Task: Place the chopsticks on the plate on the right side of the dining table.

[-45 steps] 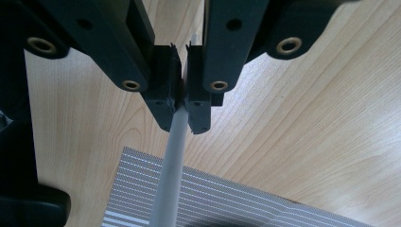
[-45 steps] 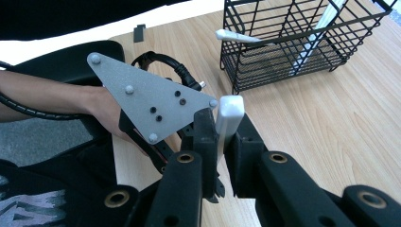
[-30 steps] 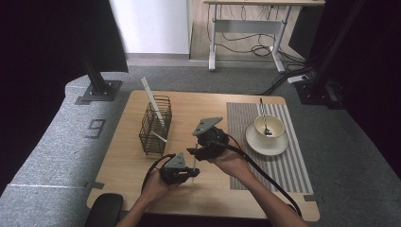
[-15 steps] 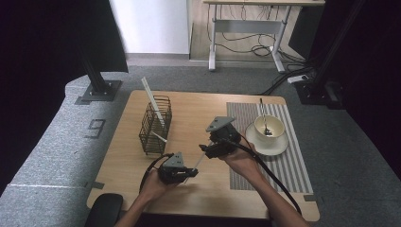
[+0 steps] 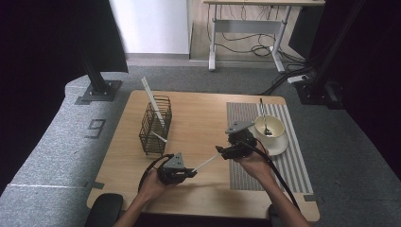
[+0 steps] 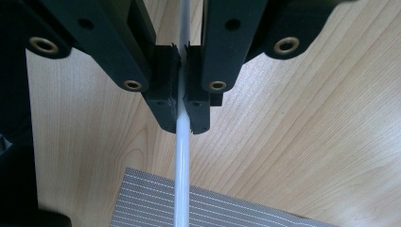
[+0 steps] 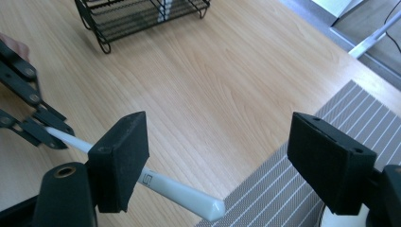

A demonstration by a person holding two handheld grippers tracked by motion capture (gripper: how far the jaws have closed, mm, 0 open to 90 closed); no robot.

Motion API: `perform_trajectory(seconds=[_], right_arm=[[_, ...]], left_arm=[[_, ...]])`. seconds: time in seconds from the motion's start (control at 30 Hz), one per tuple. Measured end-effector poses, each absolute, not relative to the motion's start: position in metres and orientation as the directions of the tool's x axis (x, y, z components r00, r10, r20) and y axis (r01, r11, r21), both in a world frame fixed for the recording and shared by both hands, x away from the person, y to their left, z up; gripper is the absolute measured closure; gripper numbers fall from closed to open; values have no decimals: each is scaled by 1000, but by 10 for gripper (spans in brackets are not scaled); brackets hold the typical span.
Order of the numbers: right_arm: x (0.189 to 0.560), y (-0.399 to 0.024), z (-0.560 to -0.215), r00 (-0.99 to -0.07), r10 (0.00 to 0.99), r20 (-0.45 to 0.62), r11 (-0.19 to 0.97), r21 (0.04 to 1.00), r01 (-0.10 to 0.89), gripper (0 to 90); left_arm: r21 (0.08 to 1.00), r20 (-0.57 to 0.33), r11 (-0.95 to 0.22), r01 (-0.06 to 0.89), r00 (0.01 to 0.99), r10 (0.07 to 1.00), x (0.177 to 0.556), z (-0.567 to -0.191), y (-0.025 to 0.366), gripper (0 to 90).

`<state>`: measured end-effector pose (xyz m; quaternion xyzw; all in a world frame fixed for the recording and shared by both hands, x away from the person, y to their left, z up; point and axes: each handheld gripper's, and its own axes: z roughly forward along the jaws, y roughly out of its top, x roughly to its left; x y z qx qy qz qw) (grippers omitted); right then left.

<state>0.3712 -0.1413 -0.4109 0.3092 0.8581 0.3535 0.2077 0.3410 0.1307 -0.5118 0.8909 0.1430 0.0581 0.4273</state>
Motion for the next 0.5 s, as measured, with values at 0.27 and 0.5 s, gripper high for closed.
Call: perform_trajectory(seconds=[0.27,0.5], right_arm=[[374,-157,-433,-701,702,-125,542,733,412,208],[375,-168,-455,-684,723,-100,524,725,447,216]], left_arm=[[766,5,-615,186,956,294,341,-512,131,853],[753,16,-636,172,960,279,341,-511,131,853]])
